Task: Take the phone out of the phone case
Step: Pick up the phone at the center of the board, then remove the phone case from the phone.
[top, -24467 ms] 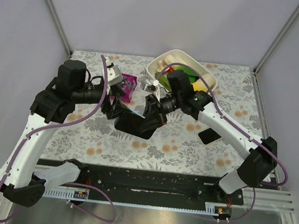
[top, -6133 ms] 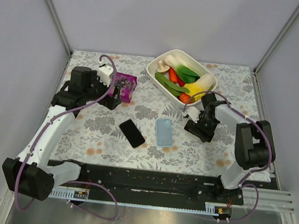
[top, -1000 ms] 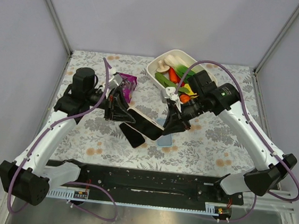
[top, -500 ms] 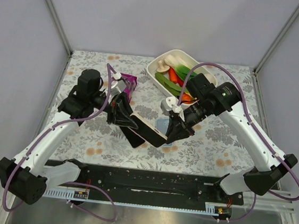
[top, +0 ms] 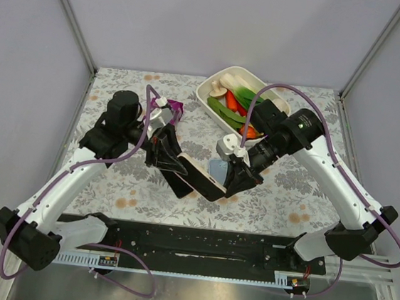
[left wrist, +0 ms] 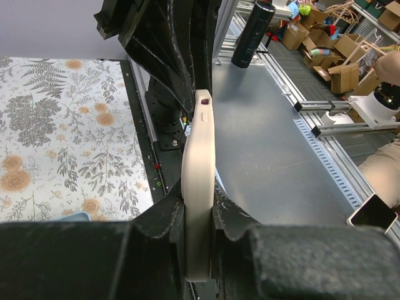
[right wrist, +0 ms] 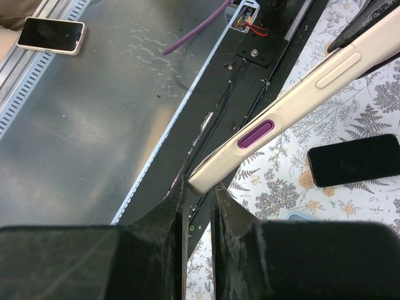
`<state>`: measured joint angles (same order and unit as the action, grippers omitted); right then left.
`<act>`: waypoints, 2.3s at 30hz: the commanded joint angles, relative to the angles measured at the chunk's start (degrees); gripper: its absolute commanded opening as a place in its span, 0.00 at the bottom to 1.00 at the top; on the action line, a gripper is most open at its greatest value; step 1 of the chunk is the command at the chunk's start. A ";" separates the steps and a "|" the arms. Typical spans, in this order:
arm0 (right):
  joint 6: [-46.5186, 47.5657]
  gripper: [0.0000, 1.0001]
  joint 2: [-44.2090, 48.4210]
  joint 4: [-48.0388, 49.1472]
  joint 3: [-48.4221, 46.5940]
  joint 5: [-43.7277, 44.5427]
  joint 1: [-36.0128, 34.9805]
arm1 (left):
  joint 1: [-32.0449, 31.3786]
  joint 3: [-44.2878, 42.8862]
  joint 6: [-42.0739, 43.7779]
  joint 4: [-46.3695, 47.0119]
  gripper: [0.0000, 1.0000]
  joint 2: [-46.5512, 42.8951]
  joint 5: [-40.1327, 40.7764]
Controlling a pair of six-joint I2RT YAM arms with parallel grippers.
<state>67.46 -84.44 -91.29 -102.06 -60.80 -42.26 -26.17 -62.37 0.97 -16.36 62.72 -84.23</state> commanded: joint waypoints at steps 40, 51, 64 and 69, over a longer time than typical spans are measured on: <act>-4.91 0.06 -2.40 2.12 -5.26 -4.96 -5.90 | -9.70 -2.85 3.25 0.54 0.00 3.20 7.05; -39.14 0.52 10.17 36.34 8.19 17.37 -5.20 | 2.97 -3.99 -4.13 1.77 0.00 -1.37 17.33; -62.88 0.65 9.64 59.70 15.99 24.68 4.29 | 7.63 -5.65 -27.77 16.01 0.00 -2.60 29.02; -65.87 0.65 17.55 65.34 18.03 23.01 4.99 | 10.17 -7.24 -36.54 20.13 0.00 -1.99 33.07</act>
<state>7.97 -75.94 -36.07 -85.14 -35.64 -37.65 -18.06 -65.58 -25.34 -5.98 61.84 -56.40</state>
